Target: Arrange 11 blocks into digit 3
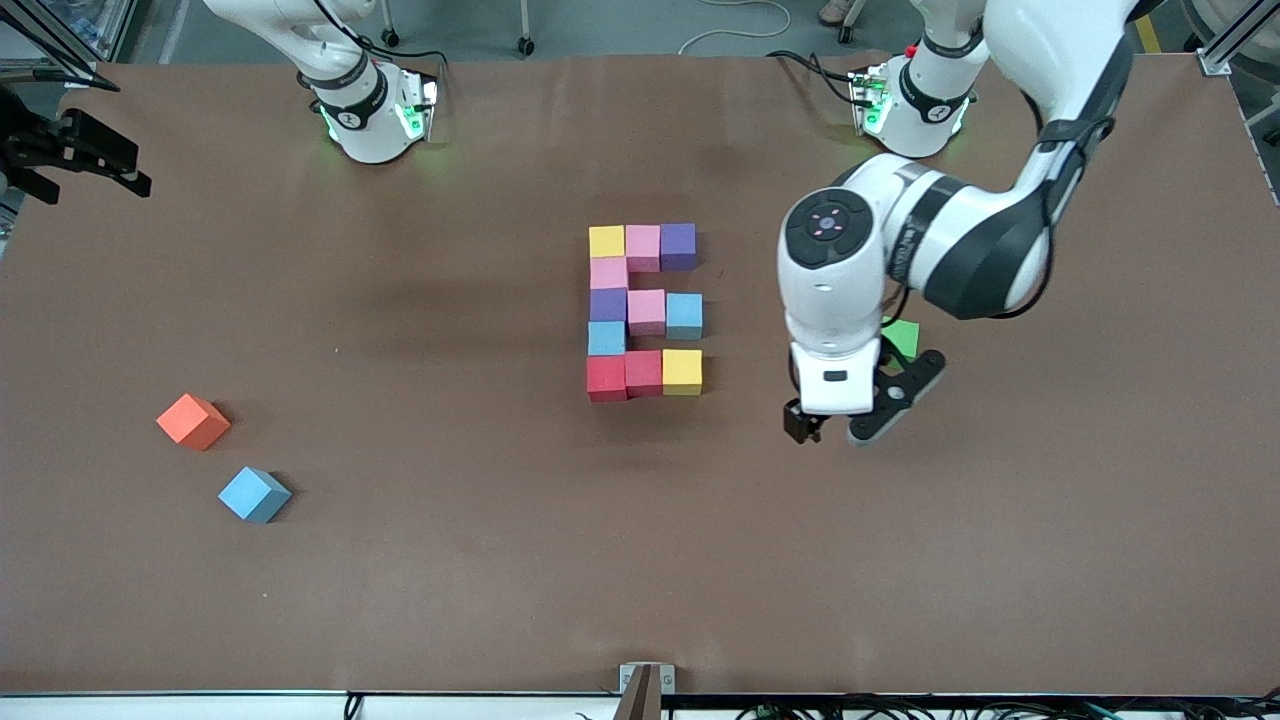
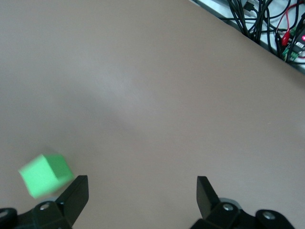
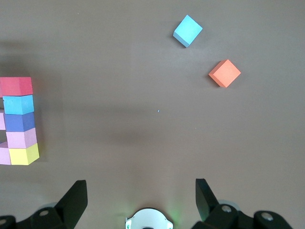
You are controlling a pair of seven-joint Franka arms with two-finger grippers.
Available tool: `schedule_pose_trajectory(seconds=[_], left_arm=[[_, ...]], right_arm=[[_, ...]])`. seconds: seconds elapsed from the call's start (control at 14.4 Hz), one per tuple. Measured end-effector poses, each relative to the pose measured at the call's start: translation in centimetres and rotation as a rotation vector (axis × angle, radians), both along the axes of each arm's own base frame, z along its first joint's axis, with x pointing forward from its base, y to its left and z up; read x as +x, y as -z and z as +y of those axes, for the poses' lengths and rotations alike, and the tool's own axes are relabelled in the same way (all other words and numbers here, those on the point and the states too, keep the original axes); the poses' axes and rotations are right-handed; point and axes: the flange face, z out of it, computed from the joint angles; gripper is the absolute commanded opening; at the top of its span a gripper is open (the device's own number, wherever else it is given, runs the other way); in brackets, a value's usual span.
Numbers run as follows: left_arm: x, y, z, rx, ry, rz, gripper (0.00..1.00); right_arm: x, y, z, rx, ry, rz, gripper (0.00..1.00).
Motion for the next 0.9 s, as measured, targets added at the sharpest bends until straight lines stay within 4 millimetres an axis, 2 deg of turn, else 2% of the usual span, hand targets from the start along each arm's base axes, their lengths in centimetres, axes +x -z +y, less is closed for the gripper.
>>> schedule_pose_trajectory(seconds=[0.14, 0.28, 0.49, 0.69, 0.76, 0.9], left_arm=[[0.9, -1.9, 2.9, -0.011, 0.045, 0.028, 1.0], [1.6, -4.8, 6.2, -0.077, 0.09, 0.066, 1.0], [2.2, -9.9, 13.2, -0.145, 0.181, 0.086, 1.0], [1.1, -15.0, 21.0, -0.17, 0.291, 0.117, 1.0], [0.4, -16.4, 23.1, -0.166, 0.329, 0.13, 1.0], [-1.4, -18.7, 25.9, -0.167, 0.387, 0.166, 1.0]], right_arm=[[0.2, -0.1, 0.0, -0.004, 0.0, -0.016, 1.0], [0.3, -0.2, 0.0, -0.015, -0.004, -0.023, 1.0], [0.3, -0.2, 0.5, -0.02, -0.015, -0.024, 1.0], [0.2, -0.2, 0.8, -0.021, -0.021, -0.019, 1.0], [0.1, -0.1, 0.8, -0.021, -0.022, -0.012, 1.0], [0.0, 0.0, 0.7, -0.02, -0.02, 0.005, 1.0]])
